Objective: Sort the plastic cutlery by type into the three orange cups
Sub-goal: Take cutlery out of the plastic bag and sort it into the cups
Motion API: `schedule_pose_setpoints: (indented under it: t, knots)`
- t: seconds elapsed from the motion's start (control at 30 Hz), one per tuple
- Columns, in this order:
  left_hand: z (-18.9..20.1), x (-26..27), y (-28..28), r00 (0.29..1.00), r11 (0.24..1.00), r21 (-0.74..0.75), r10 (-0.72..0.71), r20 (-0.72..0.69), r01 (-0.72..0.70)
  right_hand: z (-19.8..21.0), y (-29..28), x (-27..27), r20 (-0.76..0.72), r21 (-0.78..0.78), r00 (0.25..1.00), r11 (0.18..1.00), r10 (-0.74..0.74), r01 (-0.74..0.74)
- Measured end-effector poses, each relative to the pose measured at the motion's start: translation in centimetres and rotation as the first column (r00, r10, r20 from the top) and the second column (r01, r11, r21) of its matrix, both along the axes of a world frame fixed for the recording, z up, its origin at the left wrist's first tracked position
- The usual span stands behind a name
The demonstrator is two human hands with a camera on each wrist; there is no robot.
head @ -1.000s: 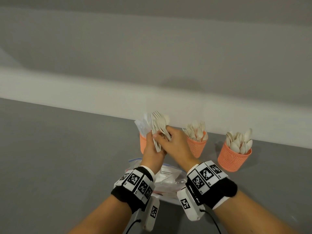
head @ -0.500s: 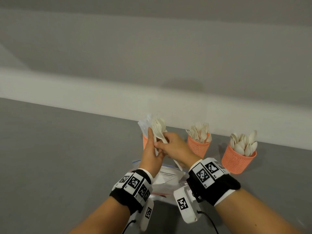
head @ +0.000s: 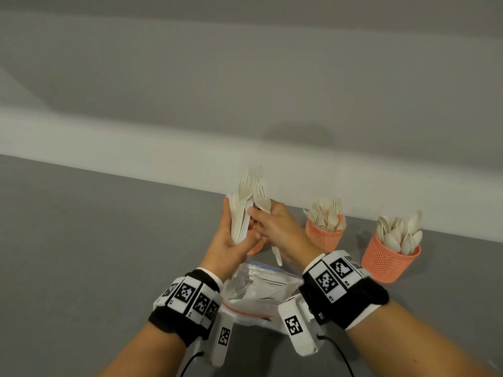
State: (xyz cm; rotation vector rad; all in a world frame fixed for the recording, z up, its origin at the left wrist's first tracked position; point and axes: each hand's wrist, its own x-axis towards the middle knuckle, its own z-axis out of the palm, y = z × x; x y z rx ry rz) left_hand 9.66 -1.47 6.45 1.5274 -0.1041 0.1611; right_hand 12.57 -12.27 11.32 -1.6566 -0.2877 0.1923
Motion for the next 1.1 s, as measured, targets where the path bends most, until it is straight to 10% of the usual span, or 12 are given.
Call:
schedule_pose_setpoints:
  t: [0.33, 0.57, 0.73, 0.93, 1.1]
  knots:
    - [1.0, 0.9, 1.2, 1.0, 0.983, -0.182, -0.024, -0.013, 0.022, -0.5, -0.2, 2.2, 0.02, 0.043, 0.998, 0.997, 0.062, -0.063]
    - [0.1, 3.2, 3.1, 0.991, 0.946, -0.314, 0.045, -0.127, -0.084, -0.1, -2.5, 7.5, 0.359, -0.049, 0.842, 0.893, -0.402, 0.447]
    - [0.3, 4.0, 3.5, 0.985, 0.896, -0.443, -0.069, -0.157, -0.008, -4.3, -0.8, 8.6, 0.418, -0.324, 0.868, 0.848, -0.269, 0.419]
    - [-0.1, 4.3, 3.6, 0.964, 0.89, -0.454, -0.163, -0.212, 0.05, -6.8, -0.5, 8.1, 0.386, -0.744, 0.922, 0.601, 0.03, 0.292]
    - [0.2, 4.2, 2.8, 0.972, 0.858, -0.51, -0.171, -0.162, 0.066, -4.2, -0.7, 7.3, 0.492, -0.513, 0.863, 0.763, -0.115, 0.394]
